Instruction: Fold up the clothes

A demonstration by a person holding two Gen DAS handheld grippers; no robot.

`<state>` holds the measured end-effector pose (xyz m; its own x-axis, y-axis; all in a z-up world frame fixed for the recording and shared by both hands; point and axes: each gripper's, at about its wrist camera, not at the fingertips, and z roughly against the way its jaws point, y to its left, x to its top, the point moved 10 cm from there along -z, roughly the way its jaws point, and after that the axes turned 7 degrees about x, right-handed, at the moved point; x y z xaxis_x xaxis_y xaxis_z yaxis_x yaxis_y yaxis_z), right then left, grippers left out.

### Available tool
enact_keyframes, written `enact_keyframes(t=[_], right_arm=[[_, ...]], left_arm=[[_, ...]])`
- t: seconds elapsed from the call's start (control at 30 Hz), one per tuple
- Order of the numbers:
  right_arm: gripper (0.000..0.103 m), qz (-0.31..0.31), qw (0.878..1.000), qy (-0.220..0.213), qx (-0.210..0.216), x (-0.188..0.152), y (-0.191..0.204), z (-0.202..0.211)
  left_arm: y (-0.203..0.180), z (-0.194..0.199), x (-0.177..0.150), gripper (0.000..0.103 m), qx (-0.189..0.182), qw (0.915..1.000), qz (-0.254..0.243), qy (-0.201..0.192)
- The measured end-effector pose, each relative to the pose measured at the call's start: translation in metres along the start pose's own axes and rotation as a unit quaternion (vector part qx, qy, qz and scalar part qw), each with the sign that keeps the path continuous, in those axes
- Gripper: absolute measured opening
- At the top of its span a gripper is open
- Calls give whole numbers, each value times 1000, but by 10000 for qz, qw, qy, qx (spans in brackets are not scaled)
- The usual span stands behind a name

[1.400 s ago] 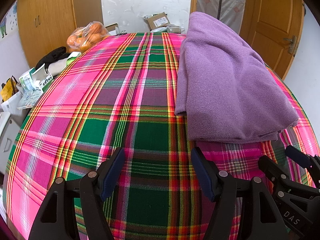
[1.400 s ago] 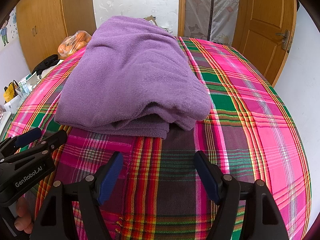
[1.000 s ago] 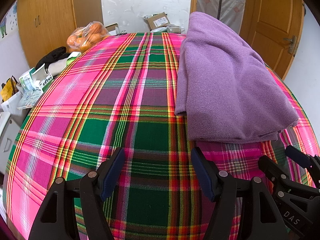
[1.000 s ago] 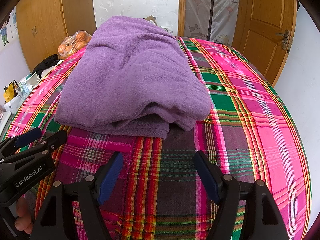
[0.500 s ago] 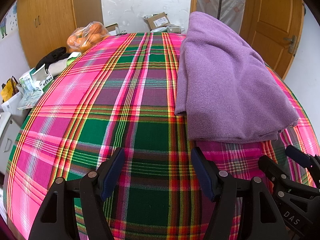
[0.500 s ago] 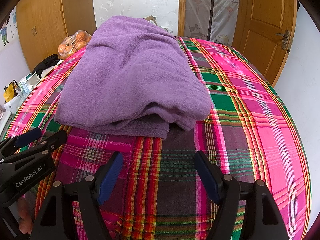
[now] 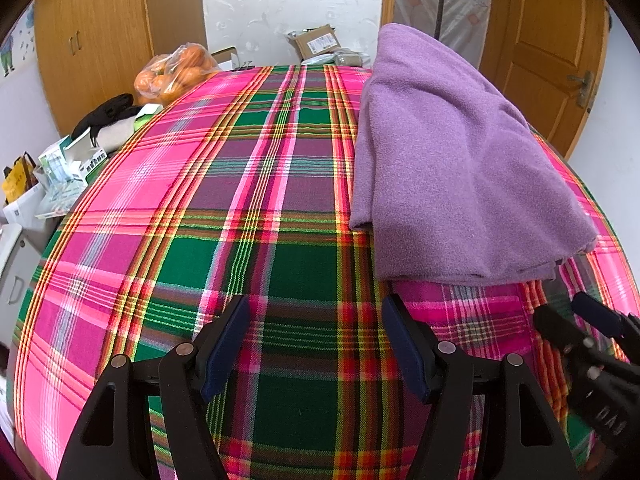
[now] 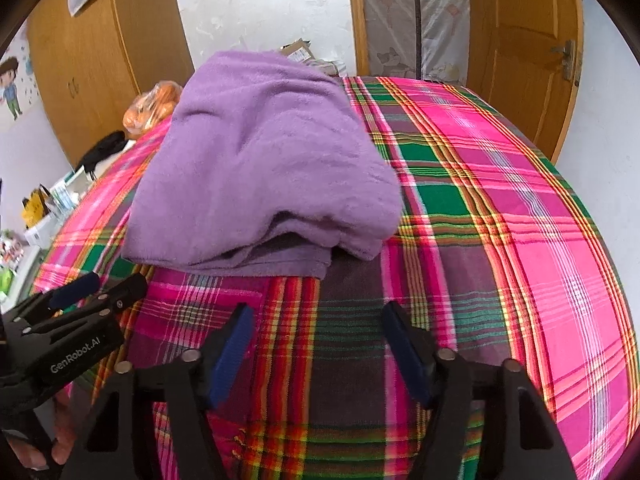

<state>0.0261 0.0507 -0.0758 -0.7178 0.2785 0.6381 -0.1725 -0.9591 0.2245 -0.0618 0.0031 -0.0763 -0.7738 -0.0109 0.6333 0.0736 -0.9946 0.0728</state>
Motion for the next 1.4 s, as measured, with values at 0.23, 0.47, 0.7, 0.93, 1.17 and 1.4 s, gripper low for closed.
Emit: enact_keyframes(t=[0.23, 0.47, 0.7, 0.93, 1.17, 1.4], right_arm=[[43, -667, 9929, -416, 893, 10, -17, 22], [43, -1204, 9778, -573, 1614, 32, -28, 28], [43, -2058, 9453, -451, 2491, 52, -34, 11], [38, -2349, 9333, -547, 2662, 69, -41, 5], [22, -2320, 9347, -537, 2640, 75, -43, 2], [20, -2072, 9335, -847, 2801, 89, -31, 21]], left_arm=[[-15, 20, 4, 67, -318, 9988, -362, -128], [-51, 46, 17, 67, -732, 9916, -888, -583], [-72, 45, 29, 67, -876, 9866, -1211, -646], [-84, 51, 40, 67, -1057, 9838, -1255, -726], [-98, 57, 49, 67, -1330, 9798, -1298, -745], [-112, 61, 52, 67, -1555, 9752, -1410, -698]])
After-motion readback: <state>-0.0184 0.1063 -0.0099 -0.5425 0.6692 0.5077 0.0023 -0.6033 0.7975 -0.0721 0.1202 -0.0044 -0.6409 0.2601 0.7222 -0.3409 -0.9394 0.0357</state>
